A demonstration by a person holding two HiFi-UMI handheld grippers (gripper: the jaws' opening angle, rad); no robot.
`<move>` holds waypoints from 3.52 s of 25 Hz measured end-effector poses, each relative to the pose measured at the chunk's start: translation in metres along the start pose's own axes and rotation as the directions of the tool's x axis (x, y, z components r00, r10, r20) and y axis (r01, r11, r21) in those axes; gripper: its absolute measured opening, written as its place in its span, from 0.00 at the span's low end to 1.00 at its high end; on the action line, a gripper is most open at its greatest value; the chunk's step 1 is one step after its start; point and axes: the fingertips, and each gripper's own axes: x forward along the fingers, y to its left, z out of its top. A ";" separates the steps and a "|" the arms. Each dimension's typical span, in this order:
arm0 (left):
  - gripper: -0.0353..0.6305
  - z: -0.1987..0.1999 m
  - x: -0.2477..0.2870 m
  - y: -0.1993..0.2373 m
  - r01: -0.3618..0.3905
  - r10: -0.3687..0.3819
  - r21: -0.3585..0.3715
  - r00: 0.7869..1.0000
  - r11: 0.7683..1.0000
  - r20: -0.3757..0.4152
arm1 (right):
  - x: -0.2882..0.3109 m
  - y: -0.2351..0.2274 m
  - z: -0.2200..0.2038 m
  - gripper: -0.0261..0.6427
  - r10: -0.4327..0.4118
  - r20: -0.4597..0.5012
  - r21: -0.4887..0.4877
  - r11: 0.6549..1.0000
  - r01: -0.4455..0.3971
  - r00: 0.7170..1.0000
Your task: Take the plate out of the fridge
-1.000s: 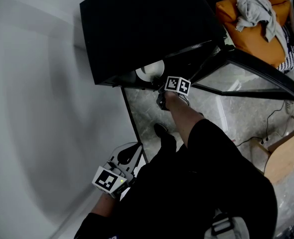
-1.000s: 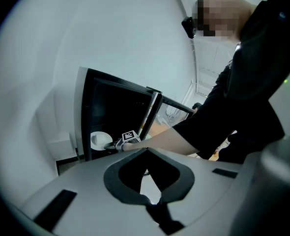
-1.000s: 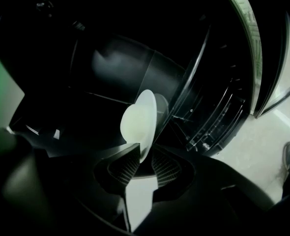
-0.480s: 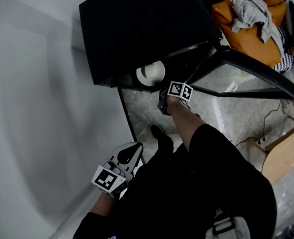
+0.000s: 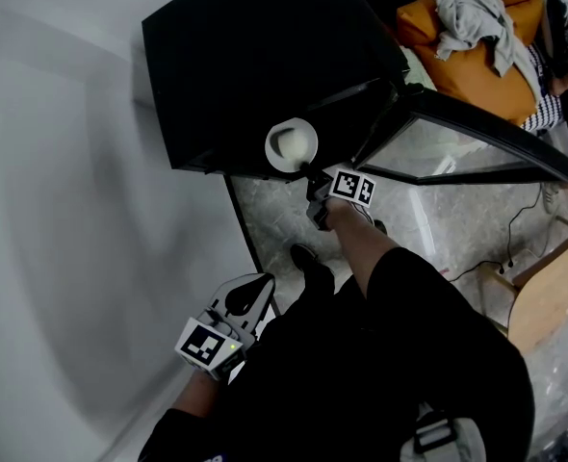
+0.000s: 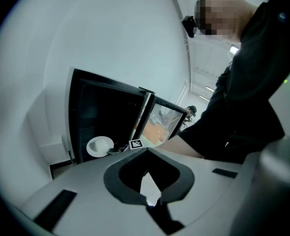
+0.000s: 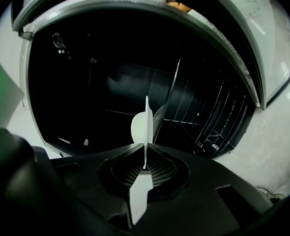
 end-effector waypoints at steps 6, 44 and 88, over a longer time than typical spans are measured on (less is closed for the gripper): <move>0.05 0.009 0.001 -0.006 0.004 -0.004 0.024 1.000 1.000 0.004 | -0.028 0.001 0.007 0.07 0.026 0.002 0.013 1.000 -0.026 1.000; 0.05 0.067 0.022 -0.061 0.096 -0.117 0.139 0.982 0.986 0.147 | -0.222 0.173 0.006 0.07 0.239 -0.112 0.043 0.971 -0.236 0.965; 0.05 0.059 0.019 -0.066 0.080 -0.099 0.119 0.981 0.990 0.165 | -0.153 0.345 0.065 0.07 0.336 0.034 0.007 0.942 -0.336 0.941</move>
